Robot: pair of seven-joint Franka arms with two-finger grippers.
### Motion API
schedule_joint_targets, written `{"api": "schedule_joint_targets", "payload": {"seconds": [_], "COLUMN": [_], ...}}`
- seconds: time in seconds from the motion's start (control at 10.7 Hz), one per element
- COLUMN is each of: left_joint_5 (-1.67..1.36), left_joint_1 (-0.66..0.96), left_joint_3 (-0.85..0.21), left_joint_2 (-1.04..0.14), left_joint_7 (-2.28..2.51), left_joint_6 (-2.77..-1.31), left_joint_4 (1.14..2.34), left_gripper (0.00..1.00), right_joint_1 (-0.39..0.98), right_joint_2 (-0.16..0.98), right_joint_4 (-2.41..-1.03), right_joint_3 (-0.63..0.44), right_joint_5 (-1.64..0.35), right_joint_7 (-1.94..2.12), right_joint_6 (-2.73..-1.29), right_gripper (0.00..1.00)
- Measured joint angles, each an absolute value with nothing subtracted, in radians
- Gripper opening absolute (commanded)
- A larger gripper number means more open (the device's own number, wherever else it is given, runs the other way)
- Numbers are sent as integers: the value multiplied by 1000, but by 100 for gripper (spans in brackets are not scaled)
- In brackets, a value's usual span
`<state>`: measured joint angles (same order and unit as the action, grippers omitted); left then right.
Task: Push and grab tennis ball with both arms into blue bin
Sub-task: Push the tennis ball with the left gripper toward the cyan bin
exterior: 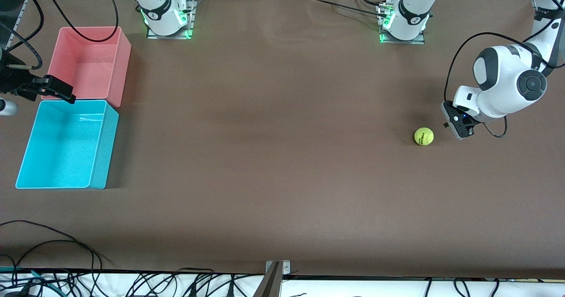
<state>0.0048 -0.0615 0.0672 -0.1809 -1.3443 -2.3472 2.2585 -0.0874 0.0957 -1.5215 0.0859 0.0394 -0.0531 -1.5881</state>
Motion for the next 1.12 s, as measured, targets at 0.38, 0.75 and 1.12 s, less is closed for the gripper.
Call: {"api": "schedule_joint_targets", "payload": {"seconds": [0.38,0.75,1.12], "left_joint_5": [5,5,0], "left_joint_1": [-78,-73,-72], "left_joint_3": [86,83,82], "left_joint_2": [-250,-312,-353], "left_joint_7": [-1566,-1580,-1580], "left_joint_6": [-2487,-2550,-2575], "left_joint_4": [2263,2262,2262], "left_gripper": [0,0,1], "right_joint_1": [-88,-88,-88], "right_joint_2": [98,100,100], "right_joint_4": [-1521,-1521,-1521], "right_joint_3": [85,84,83], "right_joint_5": [39,39,39], "right_joint_7": [-53,-53,-53], "right_joint_6": [-1588,-1588,-1588], "right_gripper": [100,100,100]}}
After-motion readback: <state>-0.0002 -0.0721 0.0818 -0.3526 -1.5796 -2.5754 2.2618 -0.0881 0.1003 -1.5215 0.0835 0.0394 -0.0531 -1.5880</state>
